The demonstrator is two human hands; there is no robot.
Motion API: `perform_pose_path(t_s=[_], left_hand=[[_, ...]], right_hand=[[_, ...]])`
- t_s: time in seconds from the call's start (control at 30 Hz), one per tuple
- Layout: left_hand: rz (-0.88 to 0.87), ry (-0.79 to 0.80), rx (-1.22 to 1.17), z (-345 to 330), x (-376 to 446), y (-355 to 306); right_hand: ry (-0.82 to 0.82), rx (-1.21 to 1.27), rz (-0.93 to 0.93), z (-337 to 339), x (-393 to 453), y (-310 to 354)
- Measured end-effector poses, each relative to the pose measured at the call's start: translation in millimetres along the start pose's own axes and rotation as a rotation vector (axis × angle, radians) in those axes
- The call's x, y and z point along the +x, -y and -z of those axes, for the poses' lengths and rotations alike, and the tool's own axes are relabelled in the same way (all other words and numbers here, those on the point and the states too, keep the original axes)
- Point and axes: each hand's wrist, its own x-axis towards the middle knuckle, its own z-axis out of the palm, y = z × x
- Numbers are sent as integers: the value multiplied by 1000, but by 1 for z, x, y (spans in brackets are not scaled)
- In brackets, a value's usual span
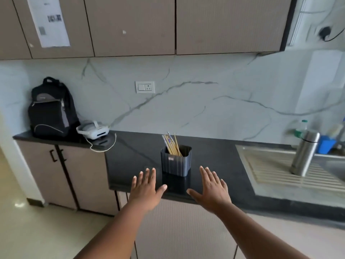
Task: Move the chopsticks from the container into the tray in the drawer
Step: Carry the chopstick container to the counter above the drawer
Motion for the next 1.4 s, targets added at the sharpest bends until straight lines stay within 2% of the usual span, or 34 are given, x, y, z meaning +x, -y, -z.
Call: perform_pose_path(t_s=[0.17,0.43,0.53,0.63,0.73,0.8,0.83,0.93,1.0,1.1,1.2,1.4], left_hand=[[30,-16,-20,-3,68,-11],[178,-47,-87,6,163,-15],[190,-15,-109,3,183,-13],[206,5,-173,2,206,-9],[266,17,-333,-1,231,-6],[302,45,-437,-6,249,-7],[329,70,-532,-8,257,-10],[376,189,-1015,-14,279,-17],[361,249,-1209,-14,287,-20],[348,310,-1319,-18,298,-14],[340,353,-1329,-20,306,-10],[326,360,-1406,-19,306,-12]], right_hand=[[4,35,-14,-11,78,-14],[70,68,61,-17,191,-33],[109,165,-8,-25,210,-31],[159,446,-184,-37,221,-23],[207,793,-376,-47,233,-17],[219,940,-446,-51,241,-14],[228,983,-472,-54,244,-13],[238,1056,-532,-65,252,-5],[213,1117,-578,-73,256,-1],[168,1210,-635,-80,262,4],[148,1277,-662,-82,270,6],[210,1368,-673,-83,282,-3]])
